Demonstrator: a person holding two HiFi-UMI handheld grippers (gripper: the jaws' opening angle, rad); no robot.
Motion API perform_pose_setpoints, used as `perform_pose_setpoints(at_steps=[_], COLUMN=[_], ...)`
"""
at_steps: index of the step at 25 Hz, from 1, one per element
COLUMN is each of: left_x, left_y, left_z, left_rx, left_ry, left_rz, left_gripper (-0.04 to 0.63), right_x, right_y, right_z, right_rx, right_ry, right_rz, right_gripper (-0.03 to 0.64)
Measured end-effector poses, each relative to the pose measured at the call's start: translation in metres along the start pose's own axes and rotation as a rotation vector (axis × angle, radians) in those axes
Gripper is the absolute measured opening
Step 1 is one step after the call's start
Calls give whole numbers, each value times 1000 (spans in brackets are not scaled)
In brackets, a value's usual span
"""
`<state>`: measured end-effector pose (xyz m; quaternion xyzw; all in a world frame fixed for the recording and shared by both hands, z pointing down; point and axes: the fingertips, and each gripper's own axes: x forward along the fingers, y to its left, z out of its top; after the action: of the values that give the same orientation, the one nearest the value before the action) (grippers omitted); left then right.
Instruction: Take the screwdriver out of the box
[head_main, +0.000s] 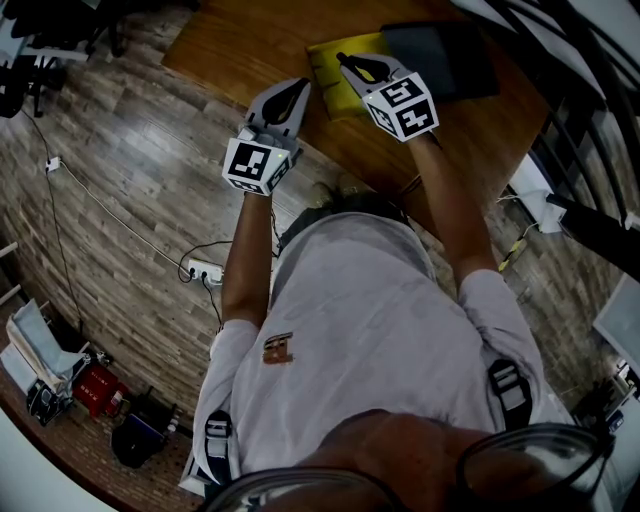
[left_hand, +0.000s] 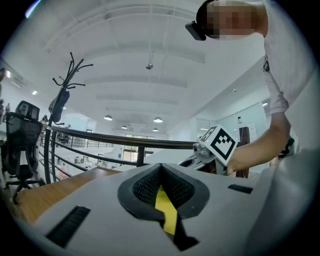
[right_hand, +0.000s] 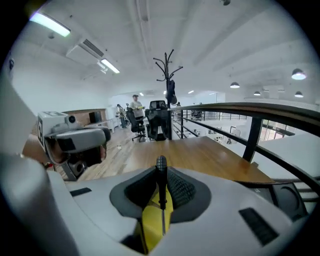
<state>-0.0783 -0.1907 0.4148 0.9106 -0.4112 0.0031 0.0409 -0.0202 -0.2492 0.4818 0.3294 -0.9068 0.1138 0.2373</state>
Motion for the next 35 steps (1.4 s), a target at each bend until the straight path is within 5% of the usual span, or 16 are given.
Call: perform_pose_setpoints(at_steps=[8, 19, 35], left_x=[-12, -38, -60], left_y=[-22, -47, -76], left_z=[25, 68, 91], left_rx=[4, 3, 41], left_ry=[-77, -182, -238], left_rz=[10, 19, 0], left_gripper=[18, 18, 18], right_x=[-69, -138, -177], right_y=[44, 89, 122], right_z=[56, 98, 103], right_rx=[39, -7, -4], right_ry=[-327, -602, -776], right_rz=[95, 172, 244], right_gripper=[81, 81, 81])
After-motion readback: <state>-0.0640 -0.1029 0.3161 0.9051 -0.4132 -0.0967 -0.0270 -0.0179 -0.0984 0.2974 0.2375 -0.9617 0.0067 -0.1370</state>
